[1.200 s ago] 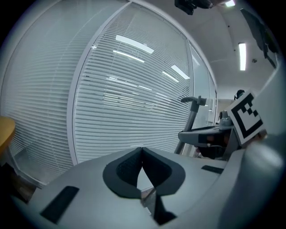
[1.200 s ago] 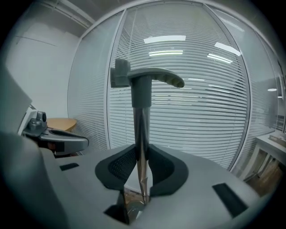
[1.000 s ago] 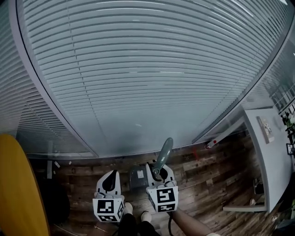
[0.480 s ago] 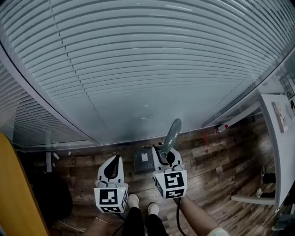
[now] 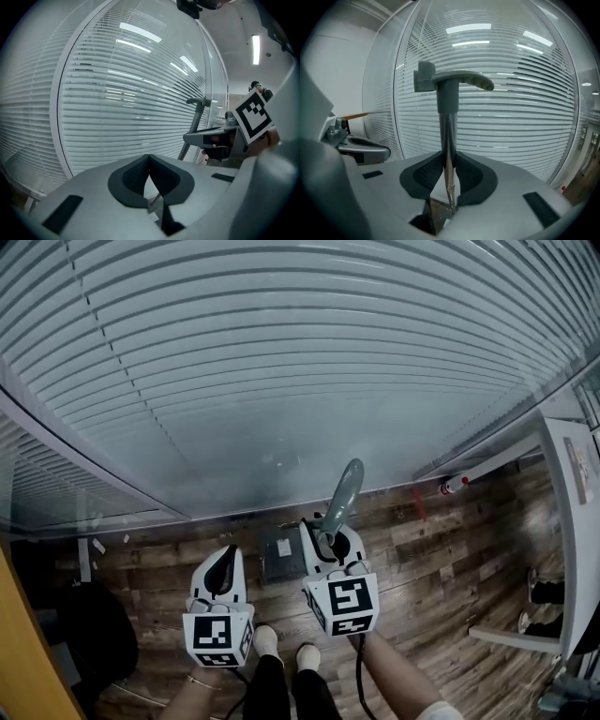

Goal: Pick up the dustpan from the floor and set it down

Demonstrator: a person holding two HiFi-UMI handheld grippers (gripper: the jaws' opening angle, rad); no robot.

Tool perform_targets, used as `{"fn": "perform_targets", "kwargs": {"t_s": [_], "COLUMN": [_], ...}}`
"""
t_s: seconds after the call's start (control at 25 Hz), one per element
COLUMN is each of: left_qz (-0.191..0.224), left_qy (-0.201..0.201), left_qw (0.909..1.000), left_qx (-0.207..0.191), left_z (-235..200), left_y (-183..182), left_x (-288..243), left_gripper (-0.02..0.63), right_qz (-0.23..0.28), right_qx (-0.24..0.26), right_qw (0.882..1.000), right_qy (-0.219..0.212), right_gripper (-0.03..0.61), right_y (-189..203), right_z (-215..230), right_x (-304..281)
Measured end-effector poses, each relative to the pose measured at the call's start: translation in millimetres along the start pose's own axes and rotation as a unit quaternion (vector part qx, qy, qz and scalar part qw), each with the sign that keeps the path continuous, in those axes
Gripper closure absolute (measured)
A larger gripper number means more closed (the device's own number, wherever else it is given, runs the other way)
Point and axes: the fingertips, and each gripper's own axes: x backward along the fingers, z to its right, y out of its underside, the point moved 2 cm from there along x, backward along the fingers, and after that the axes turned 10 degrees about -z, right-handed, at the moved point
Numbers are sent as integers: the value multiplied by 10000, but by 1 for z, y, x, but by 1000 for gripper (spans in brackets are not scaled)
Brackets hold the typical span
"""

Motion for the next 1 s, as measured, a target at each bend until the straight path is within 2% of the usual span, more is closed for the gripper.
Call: {"fn": "perform_targets", "kwargs": {"t_s": [0.36,1.0], "left_qz": [-129,-58], "left_qy": [-130,-89], "left_qw": [9995,9995], "left_qx": [265,282], "left_z": [-18,-26], "left_y": [16,19], "left_x": [-23,-41], "left_gripper": [595,595], "right_qz": [-133,-308], "right_qx": [225,358], "right_qw": [9997,9989], "right_qy": [-1,82], "right_gripper": [477,477], "right_y": [10,21], "right_z": [-4,-3], "right_x": [-25,-56]}}
